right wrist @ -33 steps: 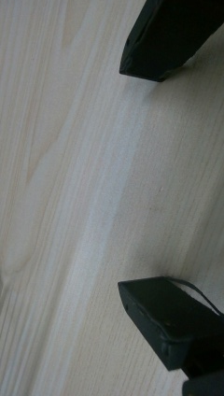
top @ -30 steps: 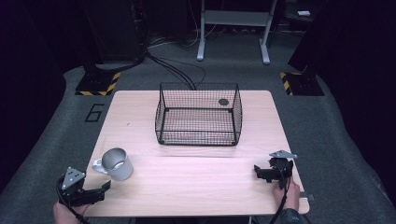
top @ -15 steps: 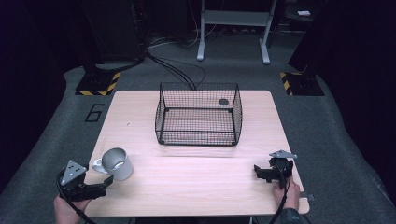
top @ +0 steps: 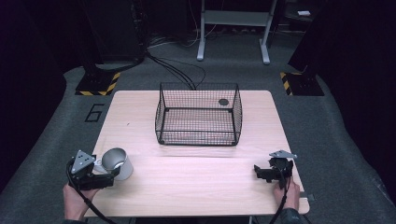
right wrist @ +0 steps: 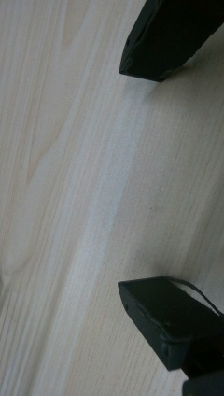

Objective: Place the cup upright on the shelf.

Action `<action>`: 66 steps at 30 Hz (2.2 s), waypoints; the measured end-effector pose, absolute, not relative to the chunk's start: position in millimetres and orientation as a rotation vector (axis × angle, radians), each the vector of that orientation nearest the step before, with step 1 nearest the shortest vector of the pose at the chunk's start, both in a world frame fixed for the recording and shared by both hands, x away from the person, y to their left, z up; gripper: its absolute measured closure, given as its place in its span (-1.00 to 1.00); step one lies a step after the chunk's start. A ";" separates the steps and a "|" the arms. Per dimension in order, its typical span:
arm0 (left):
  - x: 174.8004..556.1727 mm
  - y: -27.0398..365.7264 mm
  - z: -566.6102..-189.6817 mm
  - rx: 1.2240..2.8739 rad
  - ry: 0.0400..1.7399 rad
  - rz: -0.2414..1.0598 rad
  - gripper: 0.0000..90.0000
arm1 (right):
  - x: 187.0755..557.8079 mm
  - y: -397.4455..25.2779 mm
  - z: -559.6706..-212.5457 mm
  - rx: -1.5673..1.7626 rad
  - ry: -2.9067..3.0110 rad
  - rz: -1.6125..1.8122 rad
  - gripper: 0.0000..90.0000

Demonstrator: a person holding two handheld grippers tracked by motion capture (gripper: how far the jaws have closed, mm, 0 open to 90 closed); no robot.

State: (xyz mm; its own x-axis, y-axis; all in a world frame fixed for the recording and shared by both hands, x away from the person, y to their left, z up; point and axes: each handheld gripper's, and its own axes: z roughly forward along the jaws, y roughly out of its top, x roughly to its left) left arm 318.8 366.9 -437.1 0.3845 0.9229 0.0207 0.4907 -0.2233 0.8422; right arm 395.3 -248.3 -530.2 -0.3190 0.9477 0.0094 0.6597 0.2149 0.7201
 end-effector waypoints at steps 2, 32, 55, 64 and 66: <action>321.0 366.6 -437.9 1.857 1.227 0.698 -1.00 | 395.3 -248.3 -530.2 1.486 2.059 0.883 -1.00; 356.9 359.2 -457.8 1.910 1.265 0.642 -1.00 | 395.3 -248.3 -530.2 1.485 2.059 0.884 -1.00; 361.9 353.4 -459.3 1.966 1.243 0.666 -0.86 | 395.3 -248.4 -530.2 1.485 2.059 0.883 -1.00; 360.3 350.3 -449.4 1.955 1.209 0.654 -0.86 | 395.3 -248.4 -530.2 1.485 2.059 0.883 -1.00; 359.9 349.1 -447.7 1.956 1.202 0.652 -0.86 | 395.3 -248.4 -530.2 1.486 2.059 0.883 -1.00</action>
State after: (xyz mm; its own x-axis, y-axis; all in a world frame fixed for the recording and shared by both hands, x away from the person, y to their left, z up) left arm 359.9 349.1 -447.7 0.4327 0.9006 0.0421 0.5263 -0.2902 0.7992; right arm 395.3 -248.4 -530.2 -0.3191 0.9477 0.0097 0.6600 0.2149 0.7199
